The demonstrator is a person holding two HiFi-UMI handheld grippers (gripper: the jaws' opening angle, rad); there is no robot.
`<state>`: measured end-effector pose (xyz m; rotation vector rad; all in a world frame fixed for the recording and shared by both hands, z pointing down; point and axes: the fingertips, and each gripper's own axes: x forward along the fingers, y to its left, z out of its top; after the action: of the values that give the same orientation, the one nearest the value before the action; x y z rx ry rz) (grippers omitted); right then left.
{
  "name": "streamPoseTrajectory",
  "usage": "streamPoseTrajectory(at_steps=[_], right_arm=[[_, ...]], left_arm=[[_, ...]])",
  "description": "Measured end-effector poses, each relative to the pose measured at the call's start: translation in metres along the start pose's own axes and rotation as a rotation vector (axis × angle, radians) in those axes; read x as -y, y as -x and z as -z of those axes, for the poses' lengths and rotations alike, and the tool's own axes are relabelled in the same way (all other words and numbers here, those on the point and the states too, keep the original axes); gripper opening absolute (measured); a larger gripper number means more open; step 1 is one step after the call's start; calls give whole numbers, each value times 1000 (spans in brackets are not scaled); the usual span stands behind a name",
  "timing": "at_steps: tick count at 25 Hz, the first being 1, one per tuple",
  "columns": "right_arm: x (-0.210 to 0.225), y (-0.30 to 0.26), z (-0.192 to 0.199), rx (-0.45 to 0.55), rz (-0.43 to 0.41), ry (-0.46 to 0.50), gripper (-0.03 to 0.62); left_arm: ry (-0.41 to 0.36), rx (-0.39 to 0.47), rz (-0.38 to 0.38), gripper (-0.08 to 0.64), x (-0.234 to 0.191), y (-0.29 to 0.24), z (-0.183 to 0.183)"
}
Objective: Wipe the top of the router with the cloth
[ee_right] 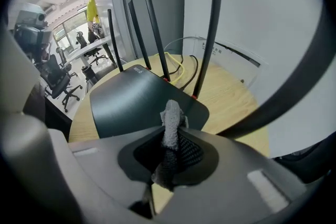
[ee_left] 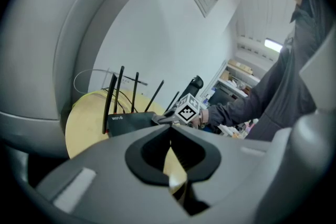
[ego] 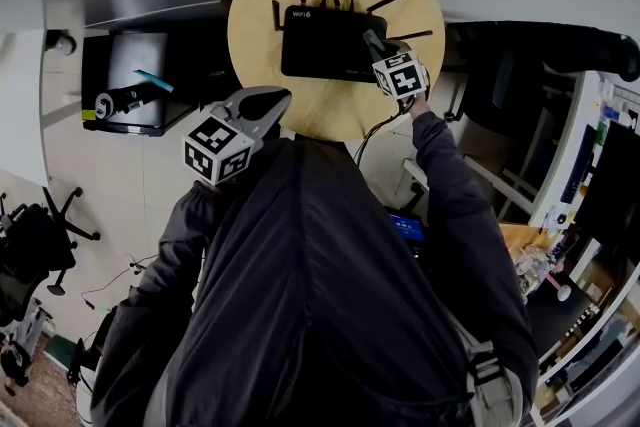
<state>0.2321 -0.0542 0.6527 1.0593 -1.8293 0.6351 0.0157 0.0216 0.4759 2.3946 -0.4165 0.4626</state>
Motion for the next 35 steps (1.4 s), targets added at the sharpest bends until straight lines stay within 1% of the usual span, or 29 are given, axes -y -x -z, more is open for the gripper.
streamPoseTrajectory(at_steps=[8,13,17,19,22,24,26,29,32,35], right_arm=[[-34,15,30,-13,-25,-32,32],[-61,25,51,-3,-31,-83,32],[-71,28,62,-4,-21,-115,32],[-74,27,64,-13,-30,-113,32],[-77,27,64,-18,-20,-72,32],[-79,28,60,4,-30,-85,32],[-75,32,53,39,-43,-132,32],[-56,41,47,66,-24,-156,32],[-34,45,44,73,-17,-143,32],[-16,42,37,72,-21,-89,32]], left_arm=[[-33,-13,38,0,2,6,3],[-49,-20,56,0,3,14,6],[-57,-28,65,0,5,20,12],[-58,-28,66,0,6,23,14],[-58,-25,64,0,5,25,15],[-57,-24,61,0,5,25,14],[-52,-22,59,0,4,23,12],[-48,-22,60,0,6,16,11],[-51,-26,62,0,10,3,7],[-51,-29,59,0,16,-11,1]])
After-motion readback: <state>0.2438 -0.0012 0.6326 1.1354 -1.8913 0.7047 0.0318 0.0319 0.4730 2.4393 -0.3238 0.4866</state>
